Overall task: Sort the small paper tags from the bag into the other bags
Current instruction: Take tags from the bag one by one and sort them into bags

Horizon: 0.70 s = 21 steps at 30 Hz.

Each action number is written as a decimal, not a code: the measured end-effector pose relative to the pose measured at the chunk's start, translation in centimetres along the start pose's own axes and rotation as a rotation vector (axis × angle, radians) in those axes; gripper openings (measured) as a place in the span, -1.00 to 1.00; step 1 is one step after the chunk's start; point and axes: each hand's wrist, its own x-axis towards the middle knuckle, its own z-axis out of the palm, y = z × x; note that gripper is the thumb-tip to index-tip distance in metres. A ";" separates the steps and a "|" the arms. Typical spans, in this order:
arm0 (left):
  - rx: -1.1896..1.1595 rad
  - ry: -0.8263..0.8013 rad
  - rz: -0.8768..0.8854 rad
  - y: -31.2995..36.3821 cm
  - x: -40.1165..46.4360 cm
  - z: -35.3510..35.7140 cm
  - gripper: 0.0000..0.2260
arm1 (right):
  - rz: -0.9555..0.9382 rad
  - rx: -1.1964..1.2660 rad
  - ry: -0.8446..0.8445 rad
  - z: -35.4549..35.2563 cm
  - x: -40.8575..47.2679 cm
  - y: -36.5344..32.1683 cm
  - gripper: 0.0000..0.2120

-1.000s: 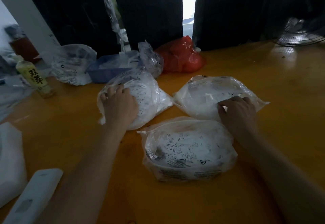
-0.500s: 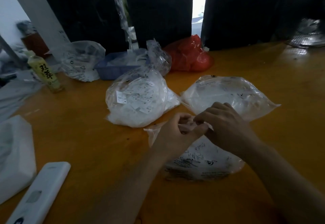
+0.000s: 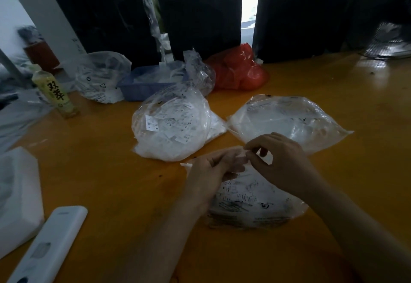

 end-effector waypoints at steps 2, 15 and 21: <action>-0.007 0.011 0.003 -0.1 0.1 0.1 -0.82 | 0.068 0.094 -0.019 0.0 0.0 -0.1 -0.70; -0.105 0.072 -0.008 -1.0 0.4 -0.1 -0.98 | 0.142 0.258 -0.033 0.2 -0.1 -0.5 -0.88; -0.576 0.166 -0.093 -0.9 1.0 -0.3 -0.93 | 0.145 0.086 -0.183 0.7 0.0 0.6 -0.81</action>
